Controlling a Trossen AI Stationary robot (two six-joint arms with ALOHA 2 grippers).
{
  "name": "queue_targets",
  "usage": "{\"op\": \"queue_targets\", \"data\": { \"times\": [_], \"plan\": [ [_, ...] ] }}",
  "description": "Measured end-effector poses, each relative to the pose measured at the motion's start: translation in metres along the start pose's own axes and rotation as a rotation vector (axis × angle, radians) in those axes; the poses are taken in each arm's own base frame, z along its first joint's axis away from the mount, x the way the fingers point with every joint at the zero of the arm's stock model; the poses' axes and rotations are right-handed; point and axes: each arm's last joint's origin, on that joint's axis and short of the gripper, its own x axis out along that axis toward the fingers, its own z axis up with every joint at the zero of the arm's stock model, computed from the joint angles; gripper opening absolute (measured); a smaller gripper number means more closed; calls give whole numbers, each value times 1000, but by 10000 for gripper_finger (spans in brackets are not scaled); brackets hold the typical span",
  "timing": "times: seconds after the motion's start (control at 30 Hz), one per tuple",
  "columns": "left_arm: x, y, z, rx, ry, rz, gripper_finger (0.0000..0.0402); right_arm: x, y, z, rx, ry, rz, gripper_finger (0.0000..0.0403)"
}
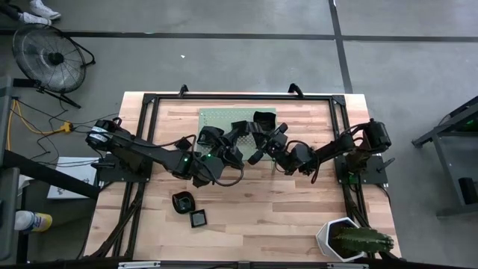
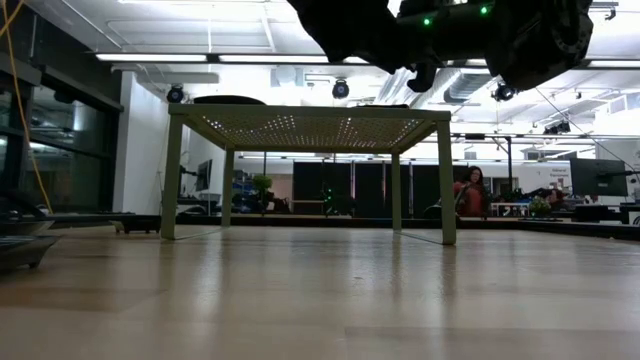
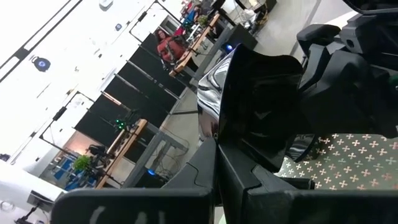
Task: Pick & Place Mini shaped plates
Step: Stack the distorted square plate on top of the other distorted square plates on the shelf
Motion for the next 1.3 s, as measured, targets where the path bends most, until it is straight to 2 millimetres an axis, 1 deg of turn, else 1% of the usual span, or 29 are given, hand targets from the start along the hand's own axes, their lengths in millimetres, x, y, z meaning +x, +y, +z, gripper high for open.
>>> {"op": "queue_targets", "data": {
  "times": [0.2, 0.3, 0.4, 0.5, 0.63, 0.7, 0.8, 1.03, 1.2, 1.3],
  "plan": [
    [0, -1, 1, 47, -21, -29, 2, 0, 0, 0, -3, -1, 1, 1],
    [0, -1, 1, 62, -32, -44, 17, 0, 0, 0, -19, -1, 5, 1],
    [0, -2, 1, 94, -42, -56, 47, 0, 0, 0, -28, -2, 13, 1],
    [0, -2, 1, 113, -50, -64, 85, 0, 1, 0, -29, -2, 16, 1],
    [-5, -3, 2, 163, -60, -71, 132, -1, 1, 0, -40, -3, 19, 0],
    [-10, -1, 3, 185, -59, -61, 148, -1, 1, 0, -62, -2, 19, 0],
    [-18, 4, 5, 209, -54, -41, 161, -1, 1, 1, -80, -1, 5, 0],
    [-47, 26, 10, 253, -45, 6, 165, 0, 0, 9, -121, 38, -16, 0],
    [-71, 32, 7, 356, -21, 35, 165, -1, -4, 29, -155, 94, -8, 0],
    [-83, 32, 2, 424, 0, 63, 165, -4, -9, 46, -176, 122, -6, 0]
  ]
}}
